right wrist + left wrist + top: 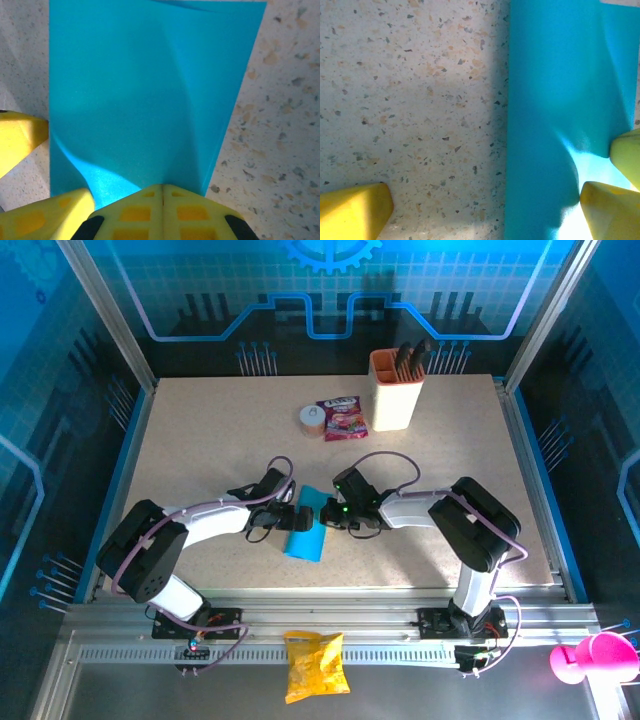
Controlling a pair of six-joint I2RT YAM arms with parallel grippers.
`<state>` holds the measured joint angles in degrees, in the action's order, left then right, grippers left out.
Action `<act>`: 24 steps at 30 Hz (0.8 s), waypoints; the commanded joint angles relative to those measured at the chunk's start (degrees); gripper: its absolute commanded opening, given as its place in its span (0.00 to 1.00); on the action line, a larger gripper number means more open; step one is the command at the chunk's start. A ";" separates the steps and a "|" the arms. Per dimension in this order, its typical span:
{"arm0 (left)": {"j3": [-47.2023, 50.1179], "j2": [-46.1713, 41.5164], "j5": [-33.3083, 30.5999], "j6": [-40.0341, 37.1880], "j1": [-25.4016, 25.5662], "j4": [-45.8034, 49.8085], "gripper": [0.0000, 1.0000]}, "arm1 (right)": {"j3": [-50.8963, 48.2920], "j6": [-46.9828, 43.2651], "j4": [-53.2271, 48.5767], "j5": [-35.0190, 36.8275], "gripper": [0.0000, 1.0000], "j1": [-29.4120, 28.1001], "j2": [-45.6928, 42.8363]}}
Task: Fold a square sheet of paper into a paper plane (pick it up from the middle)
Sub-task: First fold the square sheet of paper in half at the center of the table.
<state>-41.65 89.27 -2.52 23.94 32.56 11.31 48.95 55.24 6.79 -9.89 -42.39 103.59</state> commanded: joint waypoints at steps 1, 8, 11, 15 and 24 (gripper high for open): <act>1.51 4.94 6.38 -0.36 0.93 -3.30 1.00 | -1.41 1.15 -0.08 0.56 0.00 -0.67 1.92; -1.02 -2.15 5.47 2.61 -0.13 1.55 1.00 | -2.89 1.64 -2.90 2.66 0.00 -0.66 2.78; -2.53 -6.44 5.48 3.03 -0.43 3.86 1.00 | -3.35 1.62 -2.93 2.86 0.00 -0.67 3.00; -3.02 -10.17 8.51 3.04 -0.91 3.95 1.00 | -3.68 1.55 -2.82 3.00 0.00 -0.67 3.41; -1.95 -9.28 19.28 2.89 -1.14 -2.18 0.48 | -3.39 1.46 -2.66 2.87 0.00 -0.78 4.60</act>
<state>-43.68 79.35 11.53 26.83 31.70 11.79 47.66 56.60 10.90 -9.69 -42.39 104.36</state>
